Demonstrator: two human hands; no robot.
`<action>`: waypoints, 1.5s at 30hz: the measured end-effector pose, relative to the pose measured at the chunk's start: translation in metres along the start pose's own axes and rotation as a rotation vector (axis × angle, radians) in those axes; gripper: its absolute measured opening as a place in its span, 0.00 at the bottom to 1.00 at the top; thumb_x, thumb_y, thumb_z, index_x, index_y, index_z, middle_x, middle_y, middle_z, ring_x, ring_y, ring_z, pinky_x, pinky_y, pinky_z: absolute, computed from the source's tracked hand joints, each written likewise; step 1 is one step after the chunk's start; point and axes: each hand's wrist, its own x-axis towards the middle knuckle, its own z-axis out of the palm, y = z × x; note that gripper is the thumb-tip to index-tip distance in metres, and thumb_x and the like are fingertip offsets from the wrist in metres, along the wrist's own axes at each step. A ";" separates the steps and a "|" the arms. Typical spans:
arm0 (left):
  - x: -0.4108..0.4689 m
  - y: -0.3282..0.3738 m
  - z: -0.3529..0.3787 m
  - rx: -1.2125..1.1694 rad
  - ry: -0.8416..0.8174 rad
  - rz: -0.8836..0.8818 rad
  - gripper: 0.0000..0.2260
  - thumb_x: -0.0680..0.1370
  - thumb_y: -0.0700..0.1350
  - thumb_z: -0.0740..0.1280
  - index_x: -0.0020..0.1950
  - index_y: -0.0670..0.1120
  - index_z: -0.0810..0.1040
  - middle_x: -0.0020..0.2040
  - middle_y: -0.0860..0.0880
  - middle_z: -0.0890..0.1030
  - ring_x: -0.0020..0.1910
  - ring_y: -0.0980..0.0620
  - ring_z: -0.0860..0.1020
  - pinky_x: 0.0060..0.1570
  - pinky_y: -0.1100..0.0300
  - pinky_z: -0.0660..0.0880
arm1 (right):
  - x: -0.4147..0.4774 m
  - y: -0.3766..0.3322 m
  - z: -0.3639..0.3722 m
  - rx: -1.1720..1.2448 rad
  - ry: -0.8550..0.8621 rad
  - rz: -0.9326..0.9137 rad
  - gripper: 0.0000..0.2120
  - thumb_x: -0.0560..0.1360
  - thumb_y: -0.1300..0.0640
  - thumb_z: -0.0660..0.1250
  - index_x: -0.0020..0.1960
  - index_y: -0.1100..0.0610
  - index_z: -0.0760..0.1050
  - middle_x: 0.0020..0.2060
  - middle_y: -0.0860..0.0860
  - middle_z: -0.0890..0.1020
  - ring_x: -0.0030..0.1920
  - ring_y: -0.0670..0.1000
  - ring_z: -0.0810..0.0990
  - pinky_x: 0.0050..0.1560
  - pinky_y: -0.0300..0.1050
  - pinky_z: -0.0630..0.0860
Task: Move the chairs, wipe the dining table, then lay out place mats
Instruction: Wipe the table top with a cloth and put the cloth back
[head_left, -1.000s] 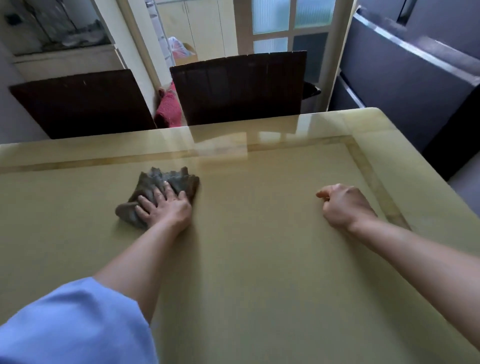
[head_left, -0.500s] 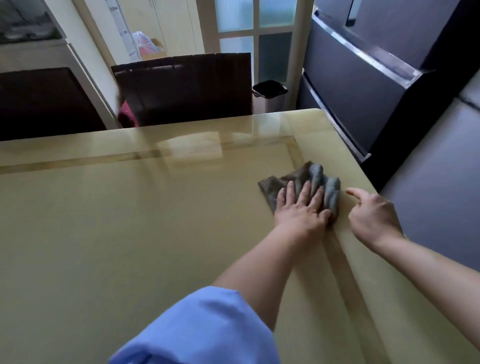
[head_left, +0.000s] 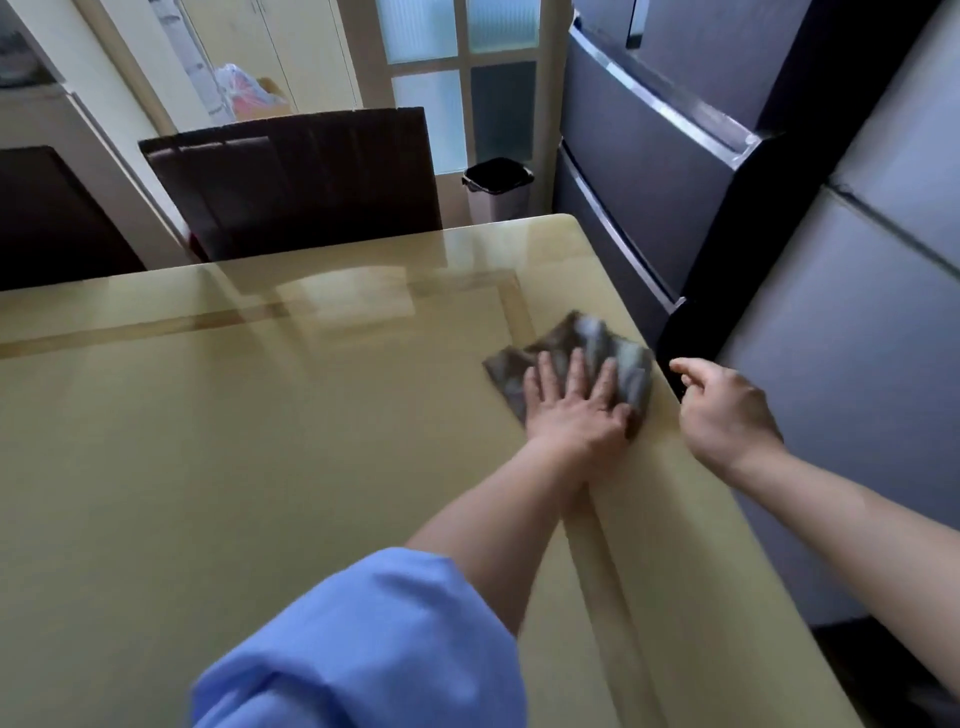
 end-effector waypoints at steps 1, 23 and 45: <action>0.001 0.011 0.002 0.024 -0.018 0.055 0.25 0.80 0.59 0.46 0.77 0.59 0.42 0.78 0.51 0.38 0.75 0.40 0.32 0.72 0.44 0.31 | 0.000 0.001 0.000 -0.006 0.005 -0.007 0.21 0.77 0.66 0.54 0.69 0.58 0.71 0.65 0.59 0.76 0.66 0.59 0.73 0.63 0.46 0.69; -0.131 -0.460 -0.083 -0.154 0.173 -1.000 0.27 0.80 0.61 0.42 0.77 0.55 0.40 0.78 0.50 0.38 0.77 0.41 0.38 0.74 0.46 0.35 | -0.026 -0.251 0.212 -0.302 -0.590 -0.609 0.33 0.79 0.47 0.59 0.78 0.57 0.48 0.78 0.52 0.48 0.78 0.50 0.45 0.75 0.40 0.45; 0.090 -0.127 -0.063 -0.084 0.087 -0.125 0.24 0.82 0.56 0.45 0.77 0.58 0.44 0.79 0.52 0.41 0.76 0.41 0.35 0.72 0.43 0.33 | 0.065 -0.092 0.100 -0.249 -0.170 -0.423 0.19 0.81 0.56 0.55 0.71 0.55 0.69 0.73 0.50 0.68 0.73 0.50 0.66 0.71 0.41 0.61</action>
